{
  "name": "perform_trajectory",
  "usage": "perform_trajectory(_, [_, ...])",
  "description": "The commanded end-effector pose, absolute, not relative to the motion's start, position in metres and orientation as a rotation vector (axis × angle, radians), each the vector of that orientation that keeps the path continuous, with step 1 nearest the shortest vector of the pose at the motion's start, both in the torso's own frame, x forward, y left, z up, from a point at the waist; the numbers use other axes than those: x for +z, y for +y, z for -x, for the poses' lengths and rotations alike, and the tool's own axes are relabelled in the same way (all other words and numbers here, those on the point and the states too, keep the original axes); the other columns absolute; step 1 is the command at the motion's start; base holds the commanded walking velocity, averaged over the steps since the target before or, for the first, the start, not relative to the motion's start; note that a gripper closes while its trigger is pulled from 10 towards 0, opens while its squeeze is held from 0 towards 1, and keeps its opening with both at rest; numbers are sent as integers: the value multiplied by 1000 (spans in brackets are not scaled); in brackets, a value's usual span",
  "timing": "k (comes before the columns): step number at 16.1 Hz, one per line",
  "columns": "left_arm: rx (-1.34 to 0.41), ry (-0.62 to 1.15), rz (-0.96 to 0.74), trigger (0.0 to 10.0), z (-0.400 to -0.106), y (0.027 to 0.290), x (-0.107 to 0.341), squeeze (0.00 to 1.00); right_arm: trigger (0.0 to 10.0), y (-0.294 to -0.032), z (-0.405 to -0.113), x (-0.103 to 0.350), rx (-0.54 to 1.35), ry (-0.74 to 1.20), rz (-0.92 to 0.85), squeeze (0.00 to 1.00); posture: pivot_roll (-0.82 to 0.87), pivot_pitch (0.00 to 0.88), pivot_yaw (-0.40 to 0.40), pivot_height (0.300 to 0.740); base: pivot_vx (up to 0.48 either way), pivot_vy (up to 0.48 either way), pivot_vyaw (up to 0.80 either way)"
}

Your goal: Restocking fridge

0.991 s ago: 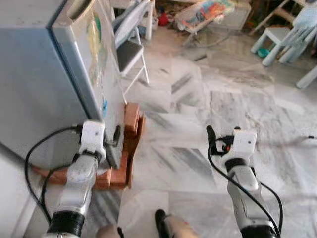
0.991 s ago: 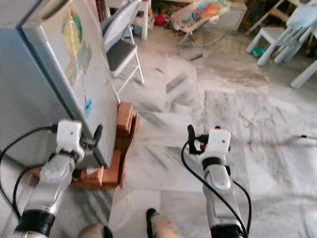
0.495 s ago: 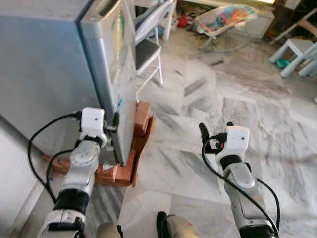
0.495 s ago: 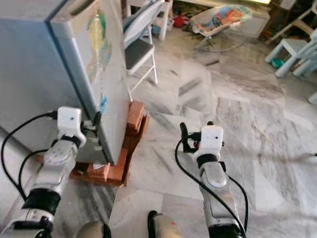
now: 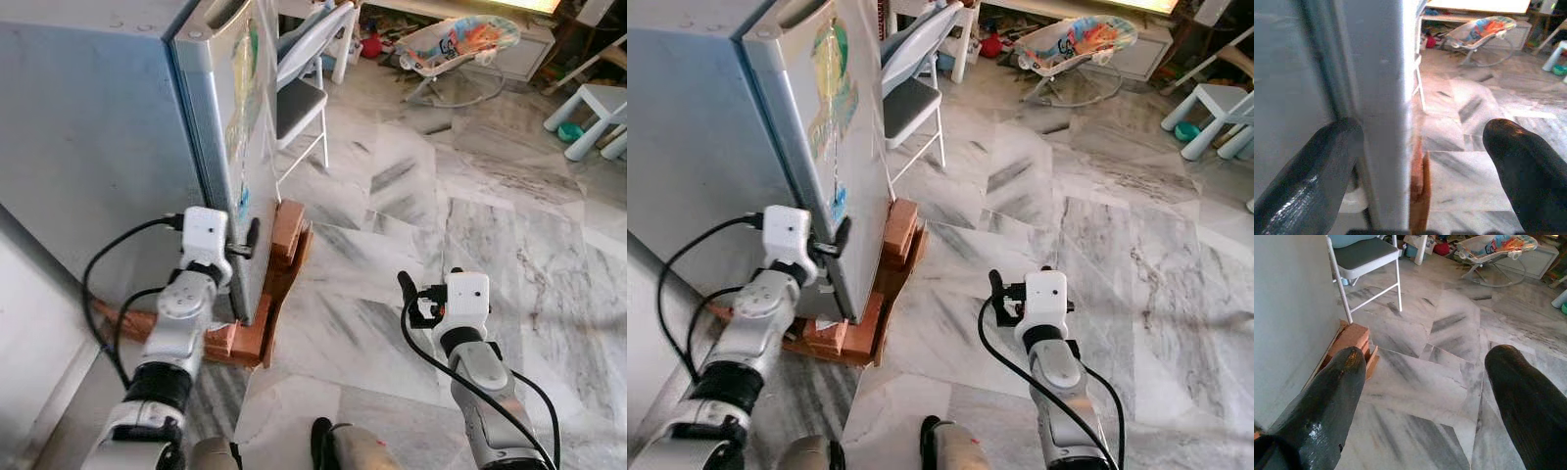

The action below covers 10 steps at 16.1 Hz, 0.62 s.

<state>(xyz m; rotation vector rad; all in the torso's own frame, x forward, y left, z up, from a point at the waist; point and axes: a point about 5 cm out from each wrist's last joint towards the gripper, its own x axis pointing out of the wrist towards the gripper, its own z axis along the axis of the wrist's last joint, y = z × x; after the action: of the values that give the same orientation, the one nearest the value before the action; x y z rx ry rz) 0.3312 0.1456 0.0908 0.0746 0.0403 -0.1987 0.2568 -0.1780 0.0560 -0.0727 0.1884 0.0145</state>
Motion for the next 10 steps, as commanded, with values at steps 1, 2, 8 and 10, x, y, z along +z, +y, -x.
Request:
perform_trajectory(1, [-233, 29, -71, 10000, -334, 138, 94, 0, 10000, -185, -255, 55, -14, 203, 78, 0, 21, 143, -85, 740, 0, 0, 0])
perform_trajectory(2, [-243, 27, -72, 10000, -335, 136, 95, 0, 10000, -184, -255, 54, -12, 204, 78, 0, 18, 140, -84, 740, 0, 0, 0])
perform_trajectory(8, [-198, 18, -128, 10000, -355, 129, 107, 0, 10000, -183, -257, 55, -6, 204, 75, 0, 13, 128, -83, 740, 0, 0, 0])
perform_trajectory(10, [-261, -2, -97, 10000, -365, 114, 121, 0, 10000, -185, -250, 46, 19, 270, 109, 0, 12, 125, -83, 740, 0, 0, 0])
